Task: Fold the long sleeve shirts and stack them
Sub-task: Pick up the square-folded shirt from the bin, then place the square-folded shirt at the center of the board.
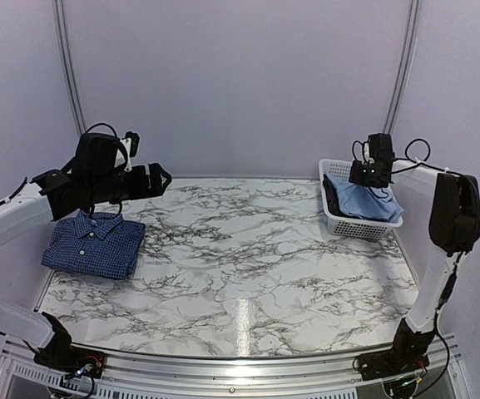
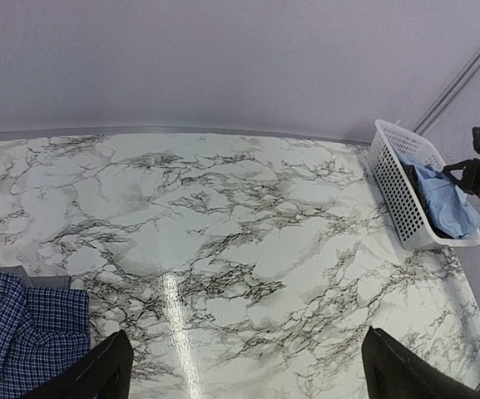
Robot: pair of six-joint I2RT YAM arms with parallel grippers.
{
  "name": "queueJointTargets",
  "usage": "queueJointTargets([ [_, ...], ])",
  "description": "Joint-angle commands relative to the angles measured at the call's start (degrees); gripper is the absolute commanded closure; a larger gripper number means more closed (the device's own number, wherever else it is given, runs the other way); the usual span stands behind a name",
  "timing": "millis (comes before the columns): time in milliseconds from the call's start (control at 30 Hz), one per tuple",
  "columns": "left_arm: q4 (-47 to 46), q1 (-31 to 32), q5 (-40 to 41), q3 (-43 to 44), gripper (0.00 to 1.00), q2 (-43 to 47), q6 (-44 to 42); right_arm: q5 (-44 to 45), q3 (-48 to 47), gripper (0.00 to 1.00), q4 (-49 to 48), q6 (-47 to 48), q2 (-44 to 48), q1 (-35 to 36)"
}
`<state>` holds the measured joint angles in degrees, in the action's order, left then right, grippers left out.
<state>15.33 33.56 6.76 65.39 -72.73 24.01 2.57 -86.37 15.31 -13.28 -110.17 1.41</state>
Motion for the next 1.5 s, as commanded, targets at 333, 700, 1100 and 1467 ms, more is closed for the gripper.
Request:
queueJointTargets([
  [333, 0.8, -0.3, 0.5, 0.4, 0.01, -0.5, -0.3, 4.9, -11.9, 1.00, 1.9, 13.1, 15.6, 17.3],
  [700, 1.1, -0.3, 0.3, 0.4, 0.01, -2.5, 0.8, 1.7, -2.7, 1.00, -1.3, 13.7, 13.3, 33.7],
  [1100, 2.6, -0.3, -1.4, 0.3, 0.01, -5.0, 1.3, -4.7, 10.5, 0.27, -7.0, 5.6, 11.5, 42.3],
  [1467, 2.5, -0.4, -3.2, 0.8, 0.01, -7.4, 2.4, 9.3, 13.5, 0.20, 1.9, 2.0, 12.7, 36.2],
])
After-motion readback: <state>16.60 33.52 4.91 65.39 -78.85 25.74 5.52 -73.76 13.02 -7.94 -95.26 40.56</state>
